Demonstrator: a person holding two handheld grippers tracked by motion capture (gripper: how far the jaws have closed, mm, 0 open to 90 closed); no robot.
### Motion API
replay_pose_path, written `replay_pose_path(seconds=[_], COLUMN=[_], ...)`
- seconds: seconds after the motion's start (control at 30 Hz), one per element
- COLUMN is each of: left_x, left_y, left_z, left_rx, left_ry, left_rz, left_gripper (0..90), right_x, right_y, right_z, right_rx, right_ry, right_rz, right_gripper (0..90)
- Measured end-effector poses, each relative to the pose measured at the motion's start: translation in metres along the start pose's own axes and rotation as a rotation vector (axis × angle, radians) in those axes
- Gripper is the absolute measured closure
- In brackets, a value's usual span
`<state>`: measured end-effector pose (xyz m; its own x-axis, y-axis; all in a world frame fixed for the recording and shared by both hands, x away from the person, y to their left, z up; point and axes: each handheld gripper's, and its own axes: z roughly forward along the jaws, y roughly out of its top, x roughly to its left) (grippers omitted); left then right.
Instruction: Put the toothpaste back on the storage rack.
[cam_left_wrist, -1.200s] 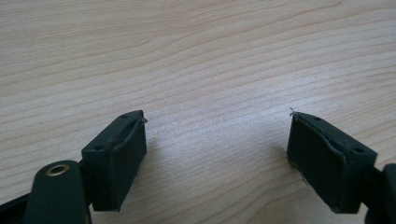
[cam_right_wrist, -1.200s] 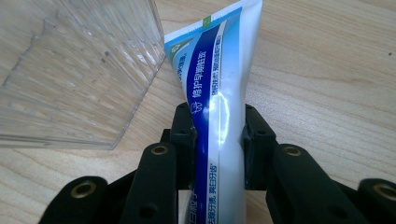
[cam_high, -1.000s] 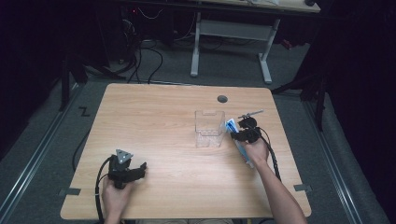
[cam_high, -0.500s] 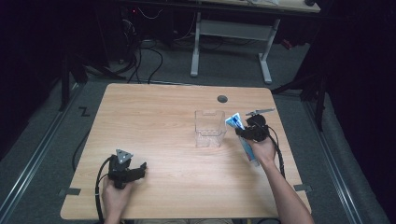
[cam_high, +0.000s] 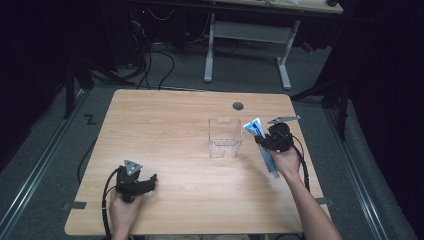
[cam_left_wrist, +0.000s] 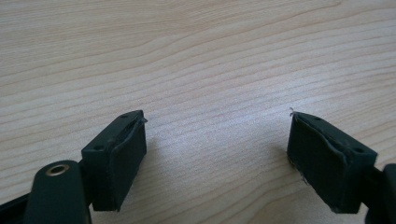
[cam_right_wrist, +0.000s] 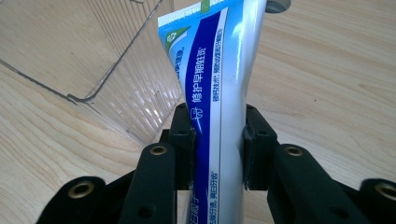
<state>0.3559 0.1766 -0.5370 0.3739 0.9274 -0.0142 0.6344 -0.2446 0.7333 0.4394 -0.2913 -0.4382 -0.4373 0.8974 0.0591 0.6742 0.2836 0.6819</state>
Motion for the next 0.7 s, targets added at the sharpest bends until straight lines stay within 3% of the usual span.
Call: replay_pose_path(seconds=[0.7], left_x=[0.0], left_y=[0.0], left_z=[0.0], left_rx=[0.0], left_ry=[0.0], left_rz=[0.0], left_gripper=[19.9], right_x=[0.011], right_y=[-0.002], right_z=[-0.025], right_rx=[-0.084], right_ry=[0.026], right_rz=[-0.02], right_gripper=[70.1])
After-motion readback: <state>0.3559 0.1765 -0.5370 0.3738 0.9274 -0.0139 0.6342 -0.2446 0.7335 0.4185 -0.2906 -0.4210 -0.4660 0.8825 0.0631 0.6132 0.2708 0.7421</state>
